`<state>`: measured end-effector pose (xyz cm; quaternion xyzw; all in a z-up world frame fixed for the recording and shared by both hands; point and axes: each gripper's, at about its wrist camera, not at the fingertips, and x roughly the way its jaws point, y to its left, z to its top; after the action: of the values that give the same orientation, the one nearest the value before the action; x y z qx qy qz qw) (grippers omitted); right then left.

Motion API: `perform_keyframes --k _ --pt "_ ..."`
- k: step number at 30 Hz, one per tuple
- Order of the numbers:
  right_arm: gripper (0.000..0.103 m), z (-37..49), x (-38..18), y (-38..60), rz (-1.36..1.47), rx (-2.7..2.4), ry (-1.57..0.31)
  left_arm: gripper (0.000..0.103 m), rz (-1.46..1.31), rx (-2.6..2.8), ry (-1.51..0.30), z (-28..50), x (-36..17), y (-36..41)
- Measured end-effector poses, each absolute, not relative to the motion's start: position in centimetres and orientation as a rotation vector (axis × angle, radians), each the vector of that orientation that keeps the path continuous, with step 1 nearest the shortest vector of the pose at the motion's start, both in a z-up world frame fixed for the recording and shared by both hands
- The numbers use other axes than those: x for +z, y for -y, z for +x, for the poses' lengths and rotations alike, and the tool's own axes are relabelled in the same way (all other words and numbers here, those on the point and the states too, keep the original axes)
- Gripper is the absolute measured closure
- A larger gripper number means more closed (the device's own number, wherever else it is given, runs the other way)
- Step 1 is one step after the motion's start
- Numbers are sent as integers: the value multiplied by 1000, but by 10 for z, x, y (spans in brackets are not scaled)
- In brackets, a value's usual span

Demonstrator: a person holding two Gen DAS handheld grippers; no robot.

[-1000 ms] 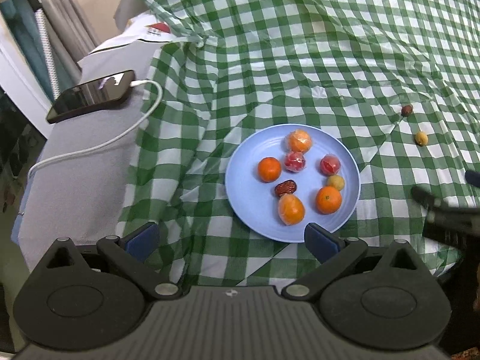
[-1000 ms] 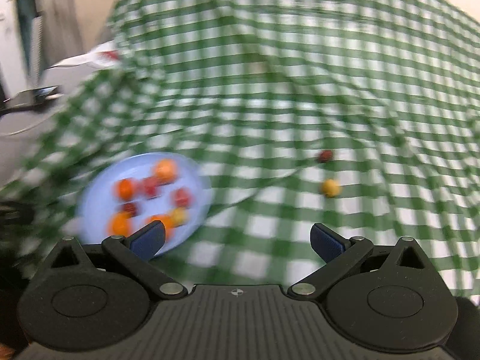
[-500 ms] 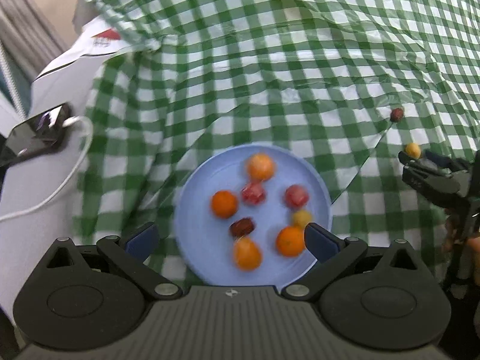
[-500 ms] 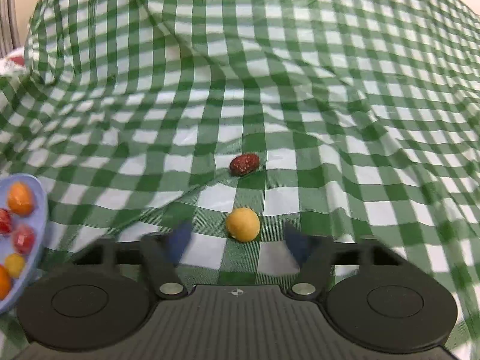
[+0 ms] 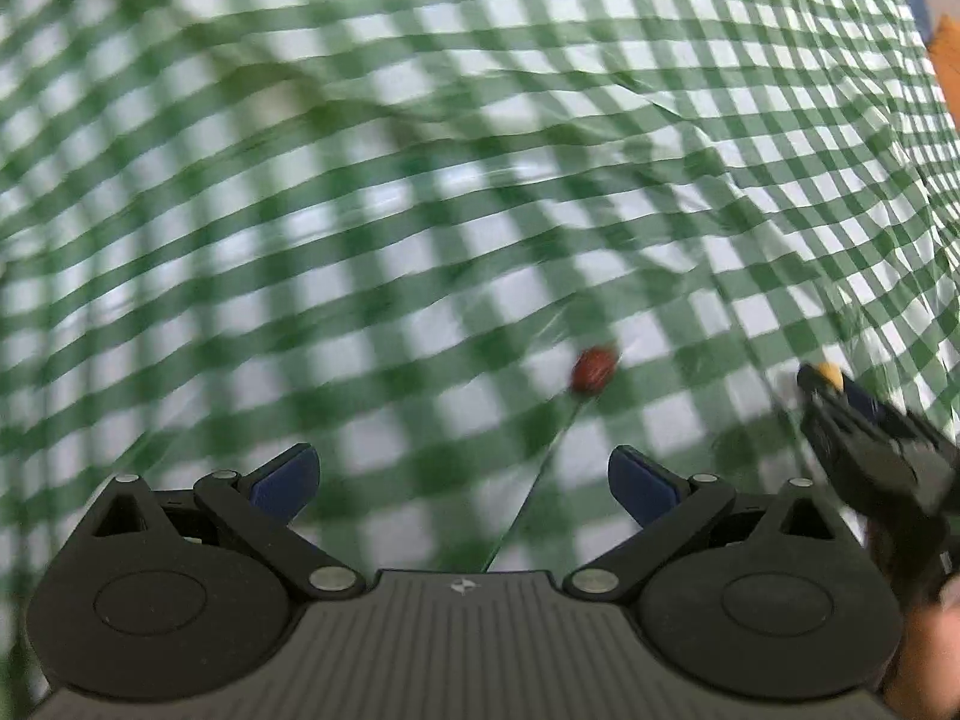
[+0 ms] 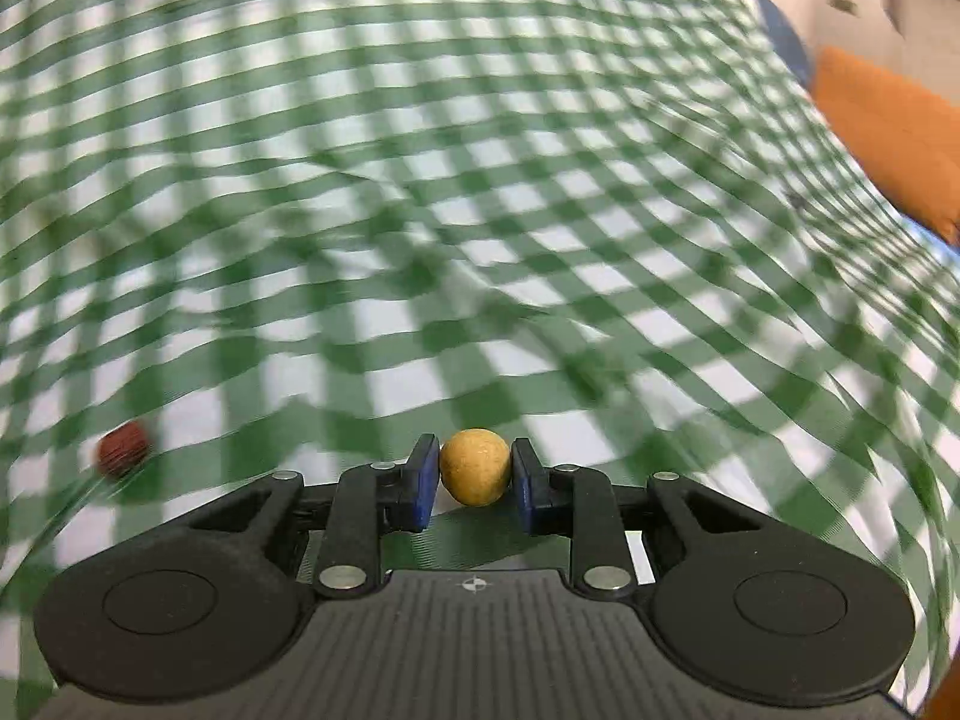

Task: Organize fruits
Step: 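Grasp the yellow plum with the right gripper while the left gripper grasps the brown date, then carry the date and plum over the blue plate and open both grippers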

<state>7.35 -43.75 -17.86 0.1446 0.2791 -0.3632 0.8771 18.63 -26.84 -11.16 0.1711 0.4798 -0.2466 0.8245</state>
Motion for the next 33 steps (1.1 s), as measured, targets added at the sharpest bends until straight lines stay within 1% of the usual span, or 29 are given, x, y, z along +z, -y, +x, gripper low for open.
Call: perform_keyframes --k 2,4,6,8,13,14,15,16,18,21,24,30,33 --pt "76 79 -181 440 316 -744 -594 8 382 -563 -1026 201 -126 289" --pt "76 78 -184 439 317 -728 -598 20 410 -595 -1034 211 -140 309" --pt "76 80 -184 442 323 -719 -598 27 434 -617 -1042 215 -151 322" --pt "76 81 -184 443 332 -717 -599 28 454 -638 -1043 218 -161 331" --pt "76 84 -183 442 334 -719 -600 41 476 -707 -1061 220 -174 341" --pt "76 83 -183 441 334 -720 -599 46 469 -719 -1051 220 -174 341" --pt "76 84 -183 442 334 -720 -597 70 459 -735 -1042 221 -173 341" --pt "76 83 -183 442 333 -720 -595 80 448 -748 -1047 222 -171 340" --pt "76 82 -184 442 335 -724 -587 80 411 -745 -1054 224 -165 336" --pt "76 81 -184 442 323 -744 -578 80 420 -715 -1019 221 -152 326" --pt "76 79 -184 446 322 -787 -563 80 409 -640 -1001 220 -136 305" --pt "76 71 -178 441 265 -839 -513 80 337 -509 -968 198 -86 224" --pt "76 62 -163 428 200 -826 -491 80 299 -454 -952 174 -60 179"
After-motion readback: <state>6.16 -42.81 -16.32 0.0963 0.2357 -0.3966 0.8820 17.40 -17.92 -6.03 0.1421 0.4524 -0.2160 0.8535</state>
